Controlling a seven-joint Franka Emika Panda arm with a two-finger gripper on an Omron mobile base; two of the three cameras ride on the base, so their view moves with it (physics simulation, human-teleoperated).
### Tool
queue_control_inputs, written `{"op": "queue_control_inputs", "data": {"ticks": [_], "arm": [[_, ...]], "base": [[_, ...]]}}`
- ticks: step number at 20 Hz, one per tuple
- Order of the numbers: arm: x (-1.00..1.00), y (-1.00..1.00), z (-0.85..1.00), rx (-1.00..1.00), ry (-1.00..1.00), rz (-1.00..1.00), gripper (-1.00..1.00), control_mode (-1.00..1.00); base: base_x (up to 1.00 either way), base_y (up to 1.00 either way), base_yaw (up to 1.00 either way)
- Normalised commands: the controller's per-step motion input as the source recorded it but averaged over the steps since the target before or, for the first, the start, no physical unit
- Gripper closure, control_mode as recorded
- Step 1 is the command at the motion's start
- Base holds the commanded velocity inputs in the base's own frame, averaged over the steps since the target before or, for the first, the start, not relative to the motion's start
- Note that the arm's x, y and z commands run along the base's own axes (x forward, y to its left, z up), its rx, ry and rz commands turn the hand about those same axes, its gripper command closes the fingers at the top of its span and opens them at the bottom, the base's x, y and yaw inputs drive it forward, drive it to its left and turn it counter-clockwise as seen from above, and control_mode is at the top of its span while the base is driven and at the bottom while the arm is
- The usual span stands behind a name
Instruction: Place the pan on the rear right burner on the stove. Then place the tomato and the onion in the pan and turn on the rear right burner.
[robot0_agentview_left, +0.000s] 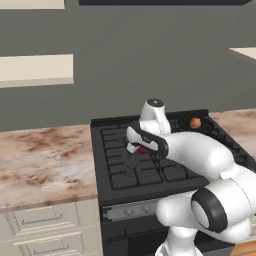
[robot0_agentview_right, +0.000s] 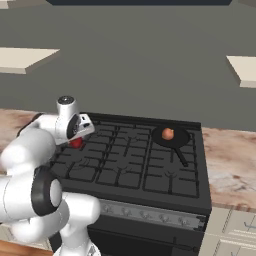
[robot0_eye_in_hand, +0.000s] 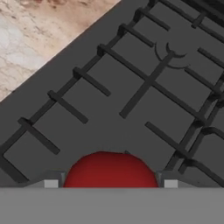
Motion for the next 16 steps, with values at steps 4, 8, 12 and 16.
{"op": "queue_control_inputs", "data": {"ticks": [4,8,12,16], "arm": [[0.03,-0.53,0.33,0.06,0.00,-0.19,1.00,-1.00],[0.01,-0.49,0.26,0.05,0.00,-0.22,1.00,-1.00],[0.01,-0.51,0.25,0.04,0.00,-0.23,1.00,-1.00],[0.03,-0.57,0.19,0.03,0.00,-0.23,1.00,-1.00]], "base": [[0.00,0.00,0.00],[0.00,0.00,0.00],[0.00,0.00,0.00],[0.00,0.00,0.00]]}}
